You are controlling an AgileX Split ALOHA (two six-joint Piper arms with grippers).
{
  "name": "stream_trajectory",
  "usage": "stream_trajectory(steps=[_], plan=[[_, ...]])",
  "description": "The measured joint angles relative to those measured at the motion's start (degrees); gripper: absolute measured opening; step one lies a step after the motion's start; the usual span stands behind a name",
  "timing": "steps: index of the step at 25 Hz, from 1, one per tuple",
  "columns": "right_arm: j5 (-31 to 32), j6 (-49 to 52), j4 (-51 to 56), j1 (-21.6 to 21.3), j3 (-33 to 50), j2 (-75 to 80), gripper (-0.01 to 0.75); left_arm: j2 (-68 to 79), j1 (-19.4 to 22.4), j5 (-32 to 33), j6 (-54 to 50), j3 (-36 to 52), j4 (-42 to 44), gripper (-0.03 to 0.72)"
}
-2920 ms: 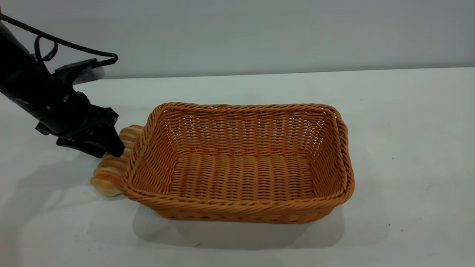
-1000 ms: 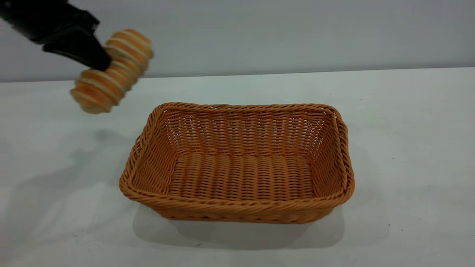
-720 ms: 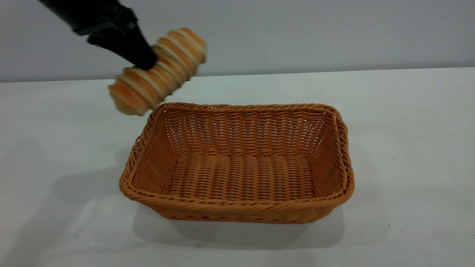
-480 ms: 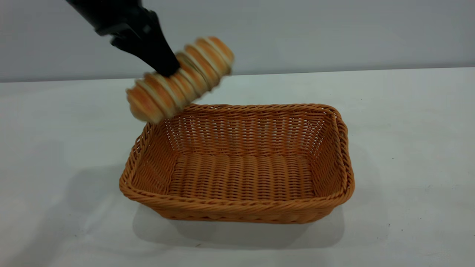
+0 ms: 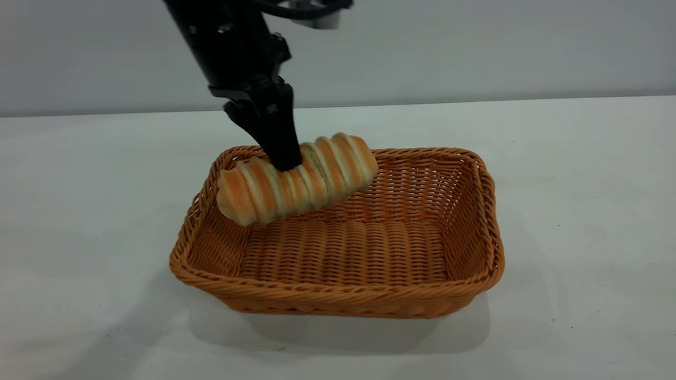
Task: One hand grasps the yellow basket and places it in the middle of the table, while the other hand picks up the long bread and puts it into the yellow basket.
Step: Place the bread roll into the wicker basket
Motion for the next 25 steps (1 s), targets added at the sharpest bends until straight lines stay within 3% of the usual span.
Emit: stream_trajectory(steps=[9, 18, 21, 25], plan=[[0.0, 0.0, 0.0, 0.0, 0.0, 0.0, 0.344, 5.0, -0.7, 3.6, -1.7, -5.6, 0.8, 0.046], [0.0, 0.0, 0.0, 0.0, 0.0, 0.0, 0.338, 6.3, -0.7, 3.1, -1.9, -5.7, 1.1, 0.051], [0.0, 0.0, 0.0, 0.0, 0.0, 0.0, 0.336, 6.3, -0.7, 2.5, -2.0, -5.7, 1.1, 0.107], [0.0, 0.0, 0.0, 0.0, 0.0, 0.0, 0.334, 6.3, -0.7, 2.3, -2.5, -5.7, 1.1, 0.284]])
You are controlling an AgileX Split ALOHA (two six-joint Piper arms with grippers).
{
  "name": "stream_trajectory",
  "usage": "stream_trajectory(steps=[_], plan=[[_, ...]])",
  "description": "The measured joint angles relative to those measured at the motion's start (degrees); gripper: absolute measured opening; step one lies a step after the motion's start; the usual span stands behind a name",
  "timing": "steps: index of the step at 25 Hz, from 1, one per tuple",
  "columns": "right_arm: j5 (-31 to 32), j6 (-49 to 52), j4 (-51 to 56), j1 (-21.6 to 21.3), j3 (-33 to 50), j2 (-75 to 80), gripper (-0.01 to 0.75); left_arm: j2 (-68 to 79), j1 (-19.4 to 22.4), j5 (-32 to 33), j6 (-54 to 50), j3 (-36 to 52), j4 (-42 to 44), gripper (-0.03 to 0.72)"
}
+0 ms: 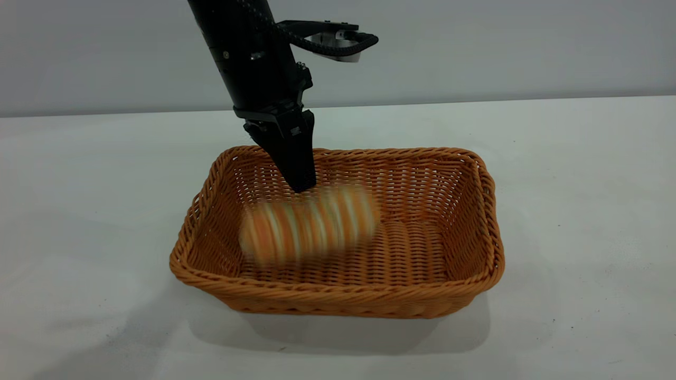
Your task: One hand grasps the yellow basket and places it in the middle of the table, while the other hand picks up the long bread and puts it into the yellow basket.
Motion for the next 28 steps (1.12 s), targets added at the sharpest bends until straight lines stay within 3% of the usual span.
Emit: stream_trajectory(steps=[2, 5, 18, 28], plan=[[0.0, 0.0, 0.0, 0.0, 0.0, 0.0, 0.334, 0.0, 0.0, -0.1, -0.4, 0.0, 0.0, 0.364], [0.0, 0.0, 0.0, 0.0, 0.0, 0.0, 0.334, 0.0, 0.0, -0.3, -1.3, 0.0, 0.0, 0.41], [-4.0, -5.9, -0.3, 0.0, 1.5, 0.0, 0.334, -16.3, 0.0, -4.9, -5.0, -2.2, 0.0, 0.402], [-5.2, -7.4, -1.0, 0.0, 2.0, 0.0, 0.334, -31.7, 0.0, -2.7, -13.0, -2.2, 6.4, 0.398]])
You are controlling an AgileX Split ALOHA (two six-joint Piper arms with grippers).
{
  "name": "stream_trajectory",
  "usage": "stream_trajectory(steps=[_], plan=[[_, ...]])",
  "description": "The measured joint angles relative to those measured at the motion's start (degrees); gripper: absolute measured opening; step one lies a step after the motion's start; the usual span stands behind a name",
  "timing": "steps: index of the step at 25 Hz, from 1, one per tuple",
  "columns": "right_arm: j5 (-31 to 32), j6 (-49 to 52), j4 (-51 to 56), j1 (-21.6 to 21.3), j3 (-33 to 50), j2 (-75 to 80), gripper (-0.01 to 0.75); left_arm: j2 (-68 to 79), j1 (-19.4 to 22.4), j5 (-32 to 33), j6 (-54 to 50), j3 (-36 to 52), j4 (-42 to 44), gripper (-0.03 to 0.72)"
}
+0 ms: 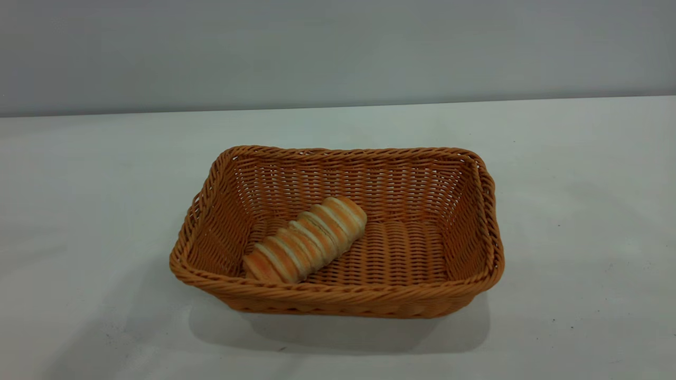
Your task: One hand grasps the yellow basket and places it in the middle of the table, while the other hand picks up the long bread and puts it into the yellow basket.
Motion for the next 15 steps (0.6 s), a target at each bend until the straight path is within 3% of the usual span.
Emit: stream_trajectory(steps=[9, 15], plan=[[0.0, 0.0, -0.3, 0.0, 0.0, 0.0, 0.334, -18.6, 0.0, 2.2, -11.4, 0.6, 6.1, 0.397], [0.0, 0.0, -0.3, 0.0, 0.0, 0.0, 0.334, -31.5, 0.0, 8.6, -17.7, 6.3, 12.9, 0.397]])
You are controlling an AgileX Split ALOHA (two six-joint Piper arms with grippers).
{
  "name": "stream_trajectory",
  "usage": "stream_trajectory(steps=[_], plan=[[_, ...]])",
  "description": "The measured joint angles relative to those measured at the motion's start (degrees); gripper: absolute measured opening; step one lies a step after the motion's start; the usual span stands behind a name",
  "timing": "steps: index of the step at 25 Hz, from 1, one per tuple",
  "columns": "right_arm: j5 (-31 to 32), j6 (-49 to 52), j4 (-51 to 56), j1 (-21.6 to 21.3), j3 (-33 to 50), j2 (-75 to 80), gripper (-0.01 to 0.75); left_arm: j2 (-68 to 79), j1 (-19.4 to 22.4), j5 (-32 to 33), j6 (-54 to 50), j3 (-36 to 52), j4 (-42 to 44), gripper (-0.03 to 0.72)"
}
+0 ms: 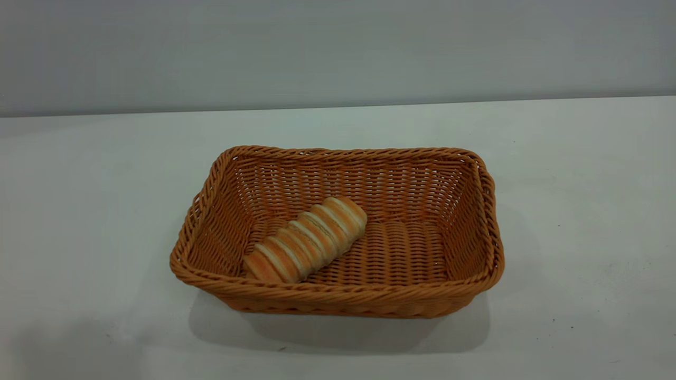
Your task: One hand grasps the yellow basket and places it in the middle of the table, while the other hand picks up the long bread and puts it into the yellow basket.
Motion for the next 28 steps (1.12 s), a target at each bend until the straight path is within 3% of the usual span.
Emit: stream_trajectory(steps=[8, 22, 28], plan=[[-0.1, 0.0, 0.0, 0.0, 0.0, 0.0, 0.334, -18.4, 0.0, 0.2, -5.5, 10.2, 4.0, 0.397], [-0.1, 0.0, 0.0, 0.0, 0.0, 0.0, 0.334, -44.7, 0.0, 0.5, -8.8, 30.7, 1.1, 0.396], [-0.1, 0.0, 0.0, 0.0, 0.0, 0.0, 0.334, -54.4, 5.1, 0.2, -8.8, 40.8, 0.5, 0.396]])
